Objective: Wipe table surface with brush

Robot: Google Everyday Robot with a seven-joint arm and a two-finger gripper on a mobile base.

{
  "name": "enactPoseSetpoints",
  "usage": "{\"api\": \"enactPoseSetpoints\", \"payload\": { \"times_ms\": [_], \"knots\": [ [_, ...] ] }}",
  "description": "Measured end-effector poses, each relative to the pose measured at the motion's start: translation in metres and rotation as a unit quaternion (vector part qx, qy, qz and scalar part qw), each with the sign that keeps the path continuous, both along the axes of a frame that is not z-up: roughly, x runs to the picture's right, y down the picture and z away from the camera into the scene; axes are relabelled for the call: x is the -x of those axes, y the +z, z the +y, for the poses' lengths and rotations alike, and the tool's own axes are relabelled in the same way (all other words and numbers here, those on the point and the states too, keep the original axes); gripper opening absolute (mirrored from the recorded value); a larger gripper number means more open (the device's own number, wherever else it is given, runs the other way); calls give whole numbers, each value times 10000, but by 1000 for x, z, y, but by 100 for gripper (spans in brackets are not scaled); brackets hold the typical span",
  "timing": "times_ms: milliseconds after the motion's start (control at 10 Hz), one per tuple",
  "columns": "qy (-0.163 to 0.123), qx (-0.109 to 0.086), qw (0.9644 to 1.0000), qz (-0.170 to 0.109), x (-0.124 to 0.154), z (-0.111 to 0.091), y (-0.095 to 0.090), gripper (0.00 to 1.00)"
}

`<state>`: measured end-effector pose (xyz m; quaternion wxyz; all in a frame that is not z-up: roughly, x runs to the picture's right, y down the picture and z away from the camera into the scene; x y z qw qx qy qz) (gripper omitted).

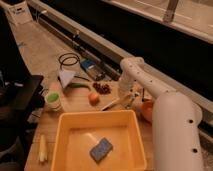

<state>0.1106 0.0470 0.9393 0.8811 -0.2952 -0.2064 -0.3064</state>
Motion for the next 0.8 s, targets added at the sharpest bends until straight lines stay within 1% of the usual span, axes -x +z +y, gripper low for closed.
{"api": "enactPoseSetpoints", "payload": {
  "times_ms": [200,300,500,700,800],
  "knots": [
    [-29,-169,9995,-274,20,-7,-8,0],
    [-35,-248,9989,-392,29,-9,-16,0],
    [-94,-334,9979,-552,42,-7,-29,0],
    [-94,-267,9982,-533,42,6,-40,0],
    [-90,-195,9986,-479,41,14,-43,0]
  ]
}}
